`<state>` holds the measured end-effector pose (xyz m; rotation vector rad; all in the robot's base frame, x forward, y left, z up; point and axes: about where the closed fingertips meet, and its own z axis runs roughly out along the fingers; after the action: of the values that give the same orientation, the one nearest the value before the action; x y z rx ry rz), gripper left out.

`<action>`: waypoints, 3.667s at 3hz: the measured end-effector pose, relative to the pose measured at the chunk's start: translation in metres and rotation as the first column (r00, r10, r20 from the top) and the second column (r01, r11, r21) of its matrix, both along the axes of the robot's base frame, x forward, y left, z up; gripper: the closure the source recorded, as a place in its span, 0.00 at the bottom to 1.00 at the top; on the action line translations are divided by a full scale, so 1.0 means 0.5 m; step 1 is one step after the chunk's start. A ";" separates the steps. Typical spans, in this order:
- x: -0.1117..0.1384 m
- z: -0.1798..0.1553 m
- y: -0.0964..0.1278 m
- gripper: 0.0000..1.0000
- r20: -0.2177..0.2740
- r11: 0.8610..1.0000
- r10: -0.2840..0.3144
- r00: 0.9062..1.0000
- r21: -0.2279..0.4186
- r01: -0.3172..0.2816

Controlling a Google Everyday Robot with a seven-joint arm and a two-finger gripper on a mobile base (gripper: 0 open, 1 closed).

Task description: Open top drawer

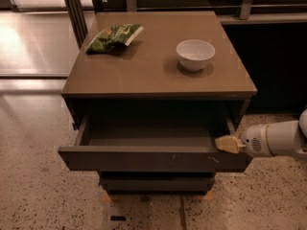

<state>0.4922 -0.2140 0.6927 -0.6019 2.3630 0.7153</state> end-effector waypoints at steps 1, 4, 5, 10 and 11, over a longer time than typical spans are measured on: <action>-0.027 0.007 -0.004 1.00 -0.027 0.999 -0.009 1.000 0.044 0.010; 0.058 0.041 -0.009 1.00 0.007 1.000 -0.023 1.000 -0.002 0.023; 0.039 -0.009 -0.005 1.00 -0.068 1.000 -0.015 0.998 0.009 0.015; -0.103 -0.040 0.037 1.00 -0.119 0.991 0.038 0.992 0.136 -0.022; -0.112 -0.014 0.038 1.00 -0.049 0.989 0.054 0.997 0.142 -0.047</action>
Offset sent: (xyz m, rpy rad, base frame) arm -0.0161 -0.0069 0.0000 0.0662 0.0361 -0.0275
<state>0.4360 -0.1950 0.6857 -0.5901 2.3283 0.9226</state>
